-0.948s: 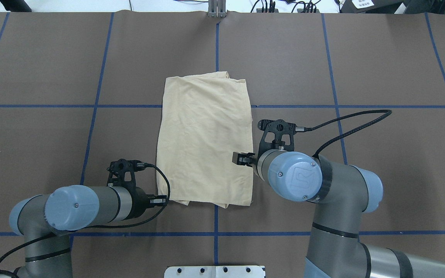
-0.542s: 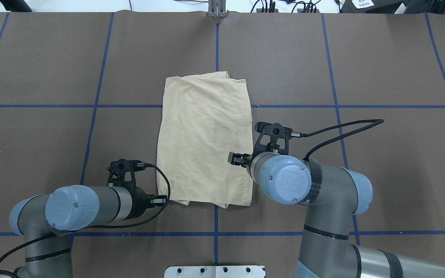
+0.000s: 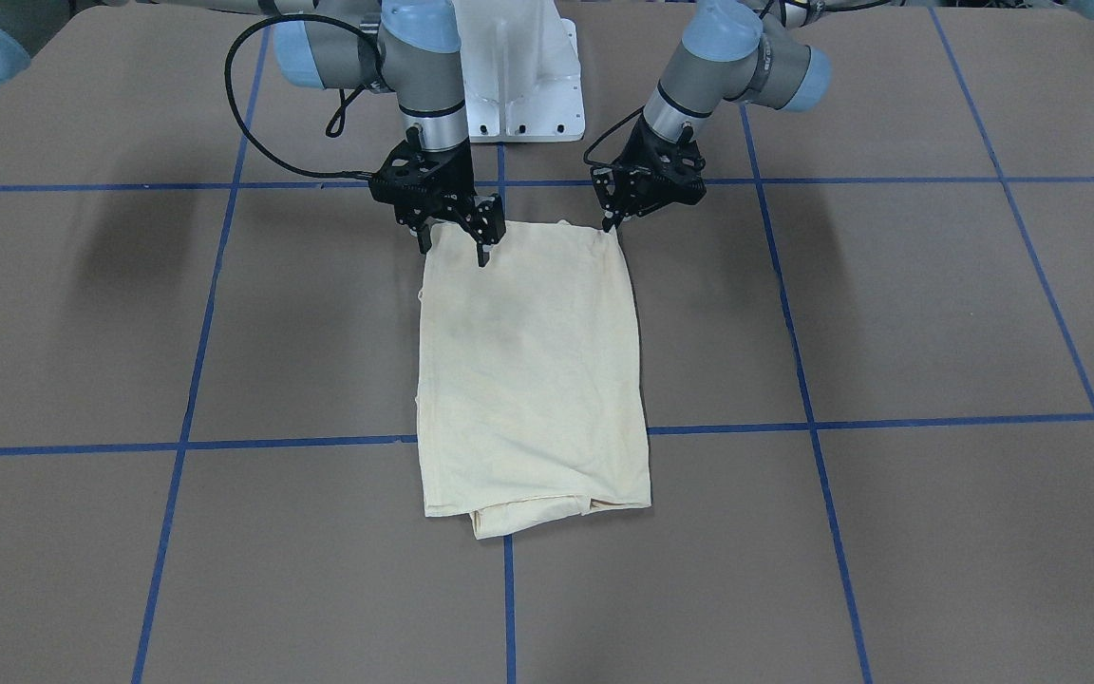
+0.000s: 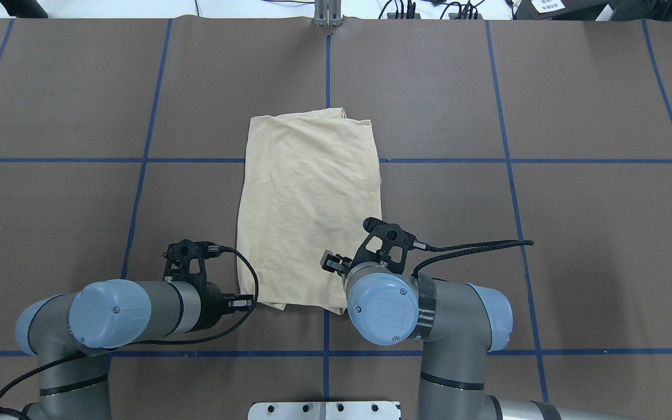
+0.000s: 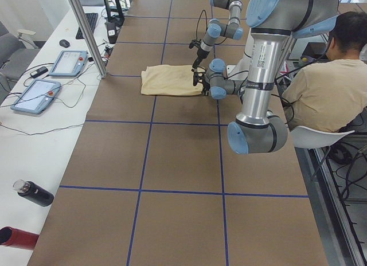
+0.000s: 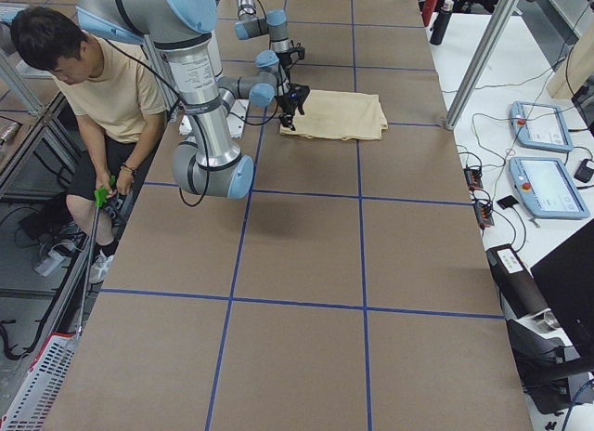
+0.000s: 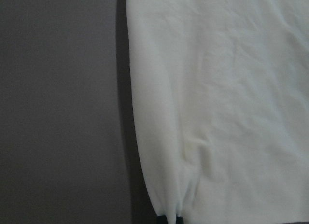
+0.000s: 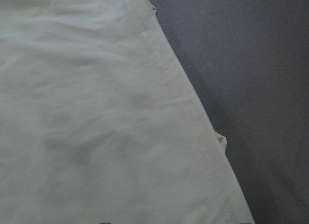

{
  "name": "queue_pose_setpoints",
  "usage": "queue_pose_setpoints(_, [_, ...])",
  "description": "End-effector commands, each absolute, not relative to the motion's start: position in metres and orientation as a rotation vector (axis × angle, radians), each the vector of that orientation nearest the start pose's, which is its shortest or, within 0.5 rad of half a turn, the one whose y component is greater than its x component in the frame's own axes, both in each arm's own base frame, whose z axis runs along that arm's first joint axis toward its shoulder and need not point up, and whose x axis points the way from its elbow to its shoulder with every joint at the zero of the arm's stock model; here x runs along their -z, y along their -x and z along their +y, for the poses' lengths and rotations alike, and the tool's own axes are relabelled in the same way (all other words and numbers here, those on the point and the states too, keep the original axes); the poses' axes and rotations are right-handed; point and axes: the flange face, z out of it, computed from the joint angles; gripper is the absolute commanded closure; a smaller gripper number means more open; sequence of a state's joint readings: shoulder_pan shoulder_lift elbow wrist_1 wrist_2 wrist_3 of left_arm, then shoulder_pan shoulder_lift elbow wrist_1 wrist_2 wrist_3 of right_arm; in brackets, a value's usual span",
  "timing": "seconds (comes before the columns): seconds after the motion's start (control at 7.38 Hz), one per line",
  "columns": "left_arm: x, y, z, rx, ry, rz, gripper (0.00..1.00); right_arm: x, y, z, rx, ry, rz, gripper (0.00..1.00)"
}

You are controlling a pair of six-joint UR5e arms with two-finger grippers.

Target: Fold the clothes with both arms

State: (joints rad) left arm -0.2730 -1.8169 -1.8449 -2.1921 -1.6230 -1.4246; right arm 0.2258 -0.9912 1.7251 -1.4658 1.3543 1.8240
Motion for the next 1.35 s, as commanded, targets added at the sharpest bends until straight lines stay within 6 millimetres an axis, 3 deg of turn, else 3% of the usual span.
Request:
queue_pose_setpoints(0.0, [-0.3298,-0.5195,-0.2794,0.085,-0.193,1.127,1.00,-0.2485,0.6285,-0.2932,-0.530,-0.207,-0.829,0.11])
queue_pose_setpoints(0.27, [-0.3314,-0.5196,-0.2795,0.085,-0.192,1.124,1.00,-0.2509,0.6302,-0.2878,-0.522,-0.210,-0.826,0.16])
queue_pose_setpoints(0.41, [-0.3314,-0.5196,-0.2795,0.085,-0.192,1.124,1.00,-0.2488,0.6304,-0.2878,-0.524,-0.209,-0.829,0.44])
queue_pose_setpoints(0.54, [-0.3314,-0.5201,-0.2787,0.084,-0.192,1.125,1.00,-0.2507,0.6307,-0.2879,-0.522,-0.210,-0.824,0.78])
queue_pose_setpoints(0.68, [-0.3314,-0.5201,-0.2787,0.083,-0.192,1.125,1.00,-0.2518,0.6306,-0.2877,-0.522,-0.209,-0.823,0.96])
queue_pose_setpoints(0.81, [-0.3314,-0.5201,-0.2787,0.083,-0.192,1.125,1.00,-0.2518,0.6306,-0.2878,-0.522,-0.210,-0.823,1.00])
queue_pose_setpoints(1.22, [-0.3305,-0.5203,-0.2787,0.083,-0.192,1.126,1.00,-0.2455,0.6275,-0.2881,-0.522,-0.210,-0.824,1.00])
